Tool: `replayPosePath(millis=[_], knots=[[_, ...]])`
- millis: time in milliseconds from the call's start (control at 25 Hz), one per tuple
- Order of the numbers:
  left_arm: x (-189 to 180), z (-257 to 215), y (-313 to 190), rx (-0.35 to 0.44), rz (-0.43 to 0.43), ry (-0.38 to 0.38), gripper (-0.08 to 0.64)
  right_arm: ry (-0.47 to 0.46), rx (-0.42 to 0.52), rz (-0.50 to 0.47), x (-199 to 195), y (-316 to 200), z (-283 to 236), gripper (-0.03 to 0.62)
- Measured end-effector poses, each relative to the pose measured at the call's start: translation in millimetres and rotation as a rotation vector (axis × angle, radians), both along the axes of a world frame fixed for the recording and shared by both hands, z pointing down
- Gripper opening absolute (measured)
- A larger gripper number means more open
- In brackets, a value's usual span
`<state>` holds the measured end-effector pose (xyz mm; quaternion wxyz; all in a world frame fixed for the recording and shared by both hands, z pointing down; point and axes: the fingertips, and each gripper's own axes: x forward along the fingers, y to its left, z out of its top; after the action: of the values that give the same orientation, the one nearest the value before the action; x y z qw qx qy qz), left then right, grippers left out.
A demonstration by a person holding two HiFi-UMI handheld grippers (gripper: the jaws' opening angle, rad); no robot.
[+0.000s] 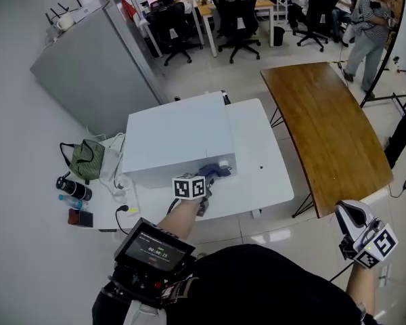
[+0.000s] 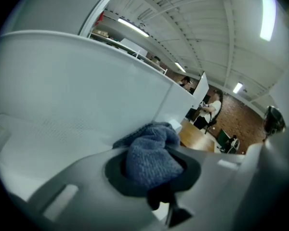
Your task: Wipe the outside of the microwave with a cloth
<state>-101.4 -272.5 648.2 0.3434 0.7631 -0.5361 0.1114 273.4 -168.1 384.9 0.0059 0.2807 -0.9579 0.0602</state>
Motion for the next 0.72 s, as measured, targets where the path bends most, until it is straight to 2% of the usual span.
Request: replayPosePath(millis=[160,320,600,720], knots=[[-3,-7,6,0.027,0.022,-0.016,0.055,0.006,-0.006,-0.014,-16,8,3,0.005],[-41,-15,32,0.074,0.007,0.040,0.055,0.028,-0.015,-0.087,-82,22,14,0.005],[-239,-10,126,0.083,-0.181,0.002,0.055,0.038,-0.043,-0.237,-251,59,23,0.005],[-295,5,151,0.068,-0.241,-0.009,0.055,0.054,-0.044,-0.278,-296,79,19,0.005]])
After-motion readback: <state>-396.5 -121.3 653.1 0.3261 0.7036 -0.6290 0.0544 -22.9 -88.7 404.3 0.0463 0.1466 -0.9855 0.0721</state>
